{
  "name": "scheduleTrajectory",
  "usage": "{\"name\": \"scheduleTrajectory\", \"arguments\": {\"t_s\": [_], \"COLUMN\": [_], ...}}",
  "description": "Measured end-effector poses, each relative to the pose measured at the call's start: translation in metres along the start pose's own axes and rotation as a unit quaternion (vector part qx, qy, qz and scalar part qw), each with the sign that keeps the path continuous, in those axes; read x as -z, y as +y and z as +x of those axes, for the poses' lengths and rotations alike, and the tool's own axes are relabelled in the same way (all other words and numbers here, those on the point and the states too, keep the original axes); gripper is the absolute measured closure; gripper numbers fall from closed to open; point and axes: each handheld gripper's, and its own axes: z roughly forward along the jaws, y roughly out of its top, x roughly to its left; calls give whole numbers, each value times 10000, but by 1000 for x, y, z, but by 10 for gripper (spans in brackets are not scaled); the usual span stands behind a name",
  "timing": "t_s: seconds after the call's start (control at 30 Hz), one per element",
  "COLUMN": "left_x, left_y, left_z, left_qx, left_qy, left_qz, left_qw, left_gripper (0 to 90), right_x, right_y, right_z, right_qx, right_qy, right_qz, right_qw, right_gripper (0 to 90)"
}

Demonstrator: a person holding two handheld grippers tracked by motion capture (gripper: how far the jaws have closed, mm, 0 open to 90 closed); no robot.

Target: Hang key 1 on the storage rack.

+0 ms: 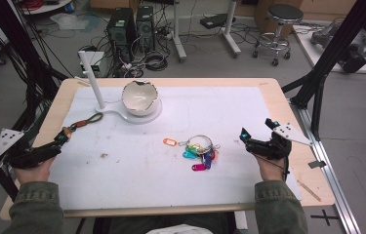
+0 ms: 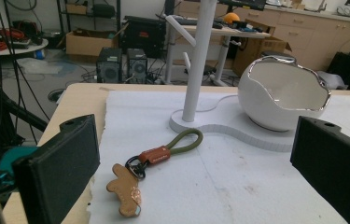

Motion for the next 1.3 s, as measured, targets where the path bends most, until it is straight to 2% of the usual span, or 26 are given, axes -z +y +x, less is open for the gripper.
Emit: {"name": "scheduleTrajectory", "arguments": {"t_s": [0.67, 0.73, 0.83, 1.3], "left_x": [-1, -2, -5, -16], "left_y": [1, 2, 7, 21], "left_z": [0, 0, -2, 3], "left_qx": [35, 43, -113, -188], "left_qy": [-41, -96, -94, -199], "left_qz": [82, 153, 269, 536], "left_qw": [10000, 9998, 9995, 9982], "left_gripper": [17, 17, 17, 17], "right_x": [0, 0, -1, -4], "right_y": [0, -1, -1, -2], "right_z": [3, 3, 3, 5], "right_qx": [23, 4, 46, 85], "right_qy": [18, 28, 12, 32], "right_qz": [50, 67, 81, 133], "right_qw": [10000, 10000, 10000, 9999], "right_gripper": [5, 5, 5, 5]}}
